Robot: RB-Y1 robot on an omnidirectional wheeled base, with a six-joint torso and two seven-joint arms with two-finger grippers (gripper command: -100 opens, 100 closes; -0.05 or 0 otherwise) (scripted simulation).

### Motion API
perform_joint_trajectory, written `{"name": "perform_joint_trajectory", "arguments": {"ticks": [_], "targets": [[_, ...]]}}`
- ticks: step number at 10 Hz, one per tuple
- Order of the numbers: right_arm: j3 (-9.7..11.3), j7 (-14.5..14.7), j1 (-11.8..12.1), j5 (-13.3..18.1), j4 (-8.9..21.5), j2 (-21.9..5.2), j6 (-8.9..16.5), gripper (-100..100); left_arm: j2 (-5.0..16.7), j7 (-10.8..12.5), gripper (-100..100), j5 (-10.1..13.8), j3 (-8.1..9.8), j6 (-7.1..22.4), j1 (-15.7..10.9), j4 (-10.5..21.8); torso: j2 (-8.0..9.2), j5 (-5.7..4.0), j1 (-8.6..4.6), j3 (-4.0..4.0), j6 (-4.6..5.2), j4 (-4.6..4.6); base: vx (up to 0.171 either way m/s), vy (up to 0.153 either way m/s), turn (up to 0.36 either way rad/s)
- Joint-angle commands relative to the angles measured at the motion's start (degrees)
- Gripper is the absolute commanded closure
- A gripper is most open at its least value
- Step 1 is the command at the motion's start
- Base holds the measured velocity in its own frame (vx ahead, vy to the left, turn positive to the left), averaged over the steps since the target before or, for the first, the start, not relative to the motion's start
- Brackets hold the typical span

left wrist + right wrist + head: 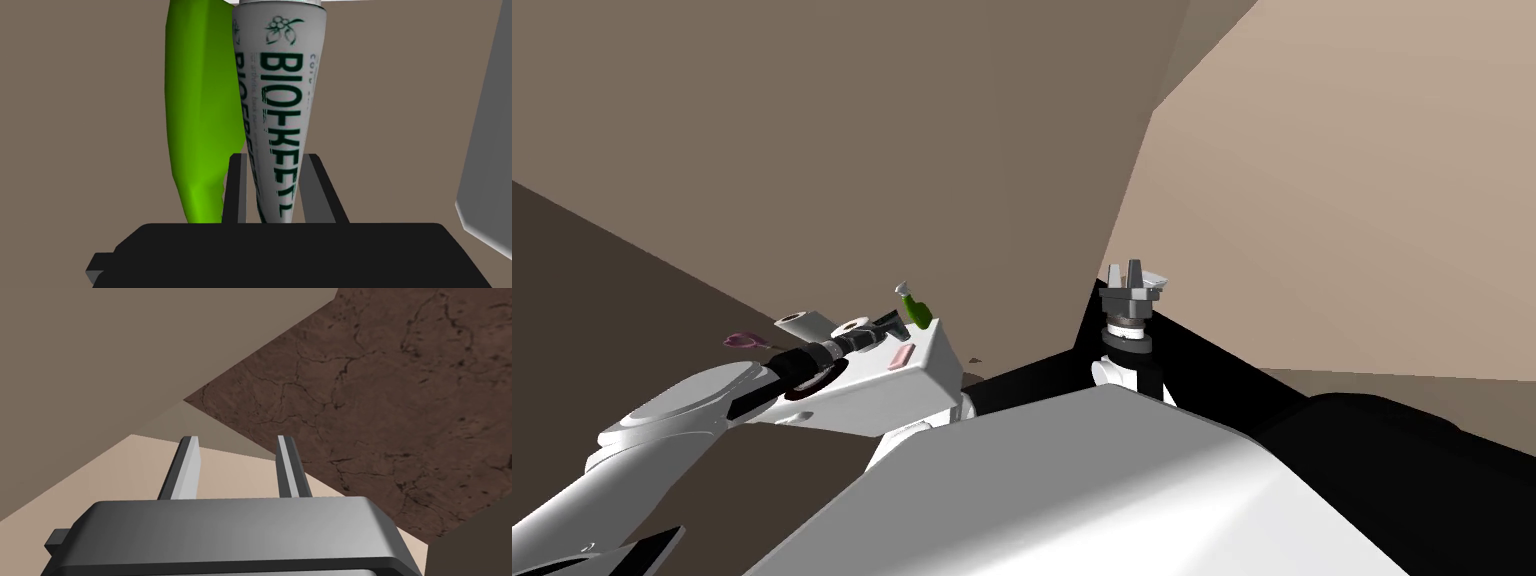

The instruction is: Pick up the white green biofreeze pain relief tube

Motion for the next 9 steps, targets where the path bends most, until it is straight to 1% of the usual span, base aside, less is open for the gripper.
{"name": "perform_joint_trajectory", "arguments": {"ticks": [1,2,3,5,6,7,8,9], "targets": [[0.00,0.00,0.00,0.00,0.00,0.00,0.00,0,-0.05,2.26,100,-1.12,0.23,2.86,0.78,-1.19,0.00,0.00,0.00,0.00,0.00,0.00,-0.165,0.093,-0.292],[0.00,0.00,-0.01,0.00,0.00,0.00,0.00,0,-0.05,2.26,100,-1.12,0.23,3.26,0.78,-1.19,0.07,0.05,0.07,0.02,0.06,-0.02,-0.131,0.073,-0.161],[0.00,0.00,0.01,0.00,0.00,0.00,0.00,0,-0.06,3.65,100,-1.77,0.51,5.25,1.45,-2.10,-0.01,0.04,0.05,-0.02,-0.04,-0.03,-0.134,0.069,-0.196],[0.00,0.00,0.00,0.00,0.00,0.00,0.00,0,-0.10,6.42,100,-3.09,1.07,8.62,2.81,-3.91,0.05,0.06,-0.02,0.00,0.09,-0.04,-0.193,0.070,-0.358],[0.00,0.00,-0.01,0.00,0.00,0.00,0.00,0,-0.10,6.42,100,-3.09,1.07,9.23,2.81,-3.91,0.15,0.10,0.01,0.04,0.18,-0.05,-0.139,0.064,-0.127],[-0.01,0.00,0.01,0.00,0.00,0.00,0.00,0,-0.12,7.81,100,-3.74,1.35,11.22,3.49,-4.82,-0.01,0.08,0.02,-0.03,-0.04,-0.06,-0.102,0.064,-0.135],[-0.01,0.00,0.01,0.00,0.00,0.00,0.00,0,-0.10,7.21,100,-3.48,1.13,10.14,3.34,-4.79,-0.14,0.09,0.05,-0.11,0.05,-0.10,-0.052,0.035,-0.052],[-0.01,0.00,0.02,0.00,0.00,0.00,0.00,0,-0.11,7.51,0,-3.56,1.13,10.60,3.42,-4.96,-0.34,0.07,-0.04,-0.22,-0.01,-0.13,-0.010,0.006,0.008]]}}
